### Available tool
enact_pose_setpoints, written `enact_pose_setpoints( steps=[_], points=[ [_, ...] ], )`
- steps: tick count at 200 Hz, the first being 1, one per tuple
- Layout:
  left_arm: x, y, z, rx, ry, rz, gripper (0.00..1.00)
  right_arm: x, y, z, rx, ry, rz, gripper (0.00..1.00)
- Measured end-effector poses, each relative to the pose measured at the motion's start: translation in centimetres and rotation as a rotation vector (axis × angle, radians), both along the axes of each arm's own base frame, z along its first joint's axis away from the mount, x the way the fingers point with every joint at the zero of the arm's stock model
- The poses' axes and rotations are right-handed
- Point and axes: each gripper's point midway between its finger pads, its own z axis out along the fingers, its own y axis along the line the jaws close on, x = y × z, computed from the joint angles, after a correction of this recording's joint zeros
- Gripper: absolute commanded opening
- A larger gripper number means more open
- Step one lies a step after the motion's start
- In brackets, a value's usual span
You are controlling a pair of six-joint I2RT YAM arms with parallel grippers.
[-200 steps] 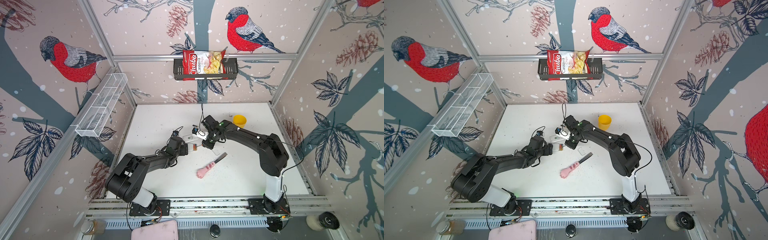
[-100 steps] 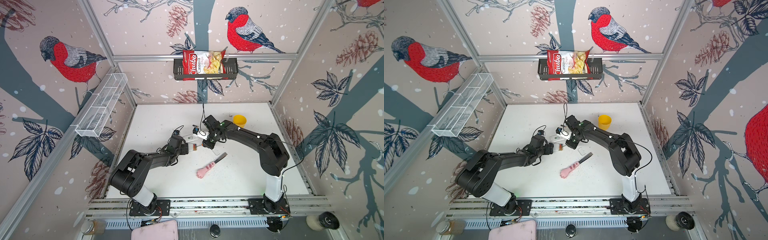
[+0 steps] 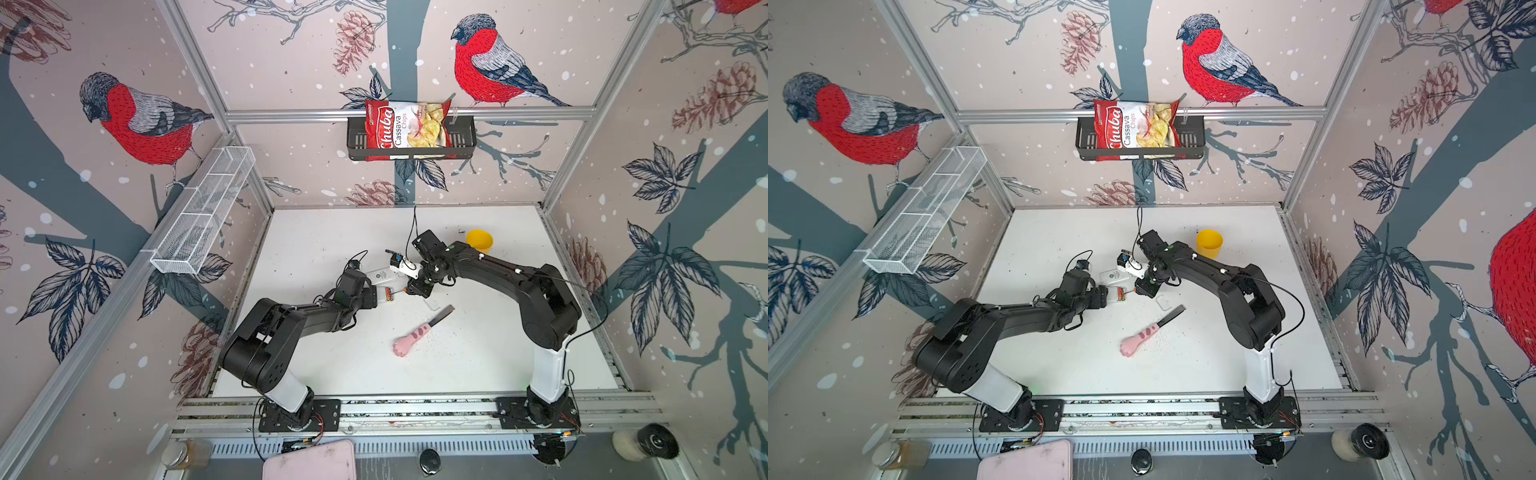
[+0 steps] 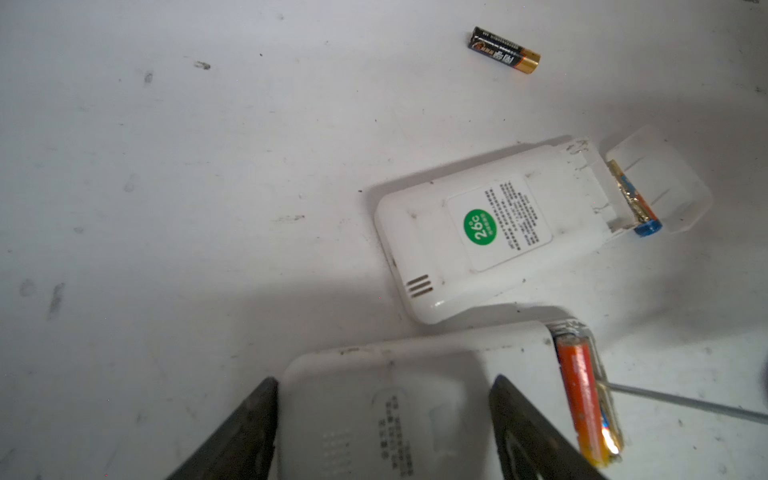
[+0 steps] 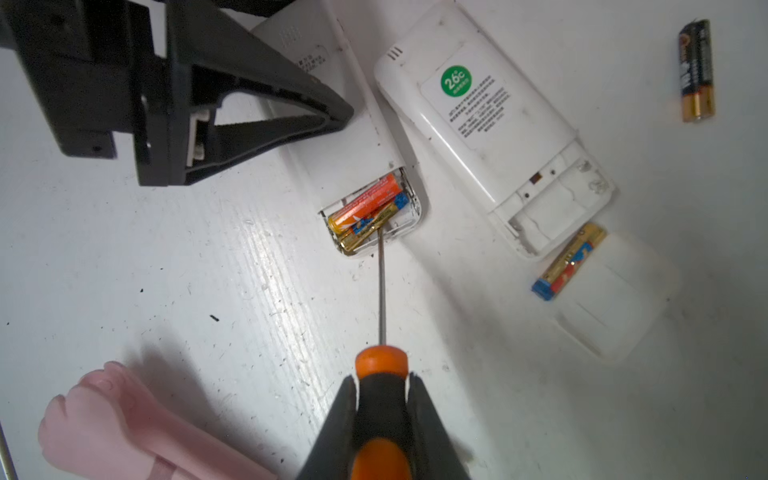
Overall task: Unload the batteries from the remote control
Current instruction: 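Lever the screwdriver tip under the batteries to pry one out with the right gripper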
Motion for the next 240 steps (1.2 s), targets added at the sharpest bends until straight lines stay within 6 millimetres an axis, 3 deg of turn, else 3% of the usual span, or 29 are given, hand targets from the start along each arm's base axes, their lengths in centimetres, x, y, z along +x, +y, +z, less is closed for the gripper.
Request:
enact_pose_setpoints(
  steps=[99,240],
  points=[
    [-0.1,0.0,-0.1,-0.007,0.001,0.001,0.76,-1.5,-0.1,0.5,0.095,0.081,0.025,0.0],
    [-0.3,0.1,0.0,-0.015,0.004,0.001,0.74,0.2,0.2,1.4,0.178,0.019,-0.029,0.0]
  ],
)
